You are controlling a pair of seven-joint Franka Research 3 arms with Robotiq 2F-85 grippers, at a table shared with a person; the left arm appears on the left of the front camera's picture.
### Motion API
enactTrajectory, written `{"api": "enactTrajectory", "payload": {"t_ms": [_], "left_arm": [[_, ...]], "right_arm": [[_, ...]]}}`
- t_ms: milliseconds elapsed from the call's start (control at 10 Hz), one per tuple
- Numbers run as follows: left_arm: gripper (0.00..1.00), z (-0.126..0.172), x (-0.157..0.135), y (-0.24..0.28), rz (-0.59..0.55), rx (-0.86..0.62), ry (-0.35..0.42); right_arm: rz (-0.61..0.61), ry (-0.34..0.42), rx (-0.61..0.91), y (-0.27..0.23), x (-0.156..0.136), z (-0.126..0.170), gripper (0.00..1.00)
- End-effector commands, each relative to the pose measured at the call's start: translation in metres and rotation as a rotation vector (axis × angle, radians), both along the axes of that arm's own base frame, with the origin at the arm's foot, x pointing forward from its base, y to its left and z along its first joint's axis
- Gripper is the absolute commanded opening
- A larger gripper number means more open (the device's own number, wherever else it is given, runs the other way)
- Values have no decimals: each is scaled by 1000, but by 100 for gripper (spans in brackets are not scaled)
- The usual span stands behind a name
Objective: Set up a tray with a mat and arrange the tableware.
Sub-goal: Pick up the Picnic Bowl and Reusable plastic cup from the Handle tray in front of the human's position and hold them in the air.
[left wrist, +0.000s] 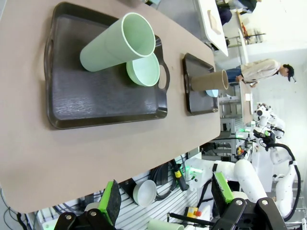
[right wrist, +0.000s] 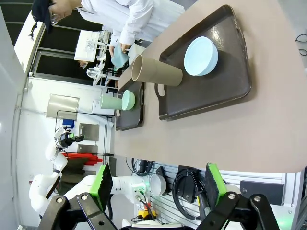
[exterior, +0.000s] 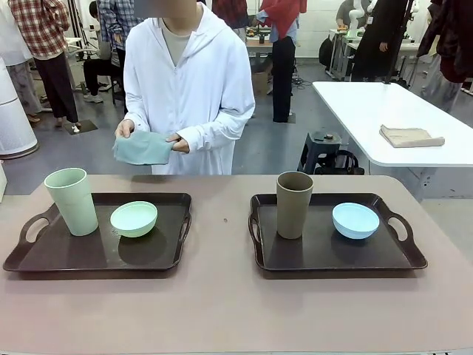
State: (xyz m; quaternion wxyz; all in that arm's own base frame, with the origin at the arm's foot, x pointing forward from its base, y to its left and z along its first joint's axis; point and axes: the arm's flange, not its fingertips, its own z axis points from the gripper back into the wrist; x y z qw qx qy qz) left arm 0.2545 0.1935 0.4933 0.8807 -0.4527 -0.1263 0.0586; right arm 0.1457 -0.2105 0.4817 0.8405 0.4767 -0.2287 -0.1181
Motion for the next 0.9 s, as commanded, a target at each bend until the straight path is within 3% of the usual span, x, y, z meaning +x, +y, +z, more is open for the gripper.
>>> {"api": "enactTrajectory", "payload": {"t_ms": [0, 800], "left_arm": [[100, 0, 1, 1, -6, -16, -21], [100, 0, 1, 1, -6, -16, -21]], "right_arm": [[8, -24, 11, -2, 1, 2, 100], [8, -24, 11, -2, 1, 2, 100]]}}
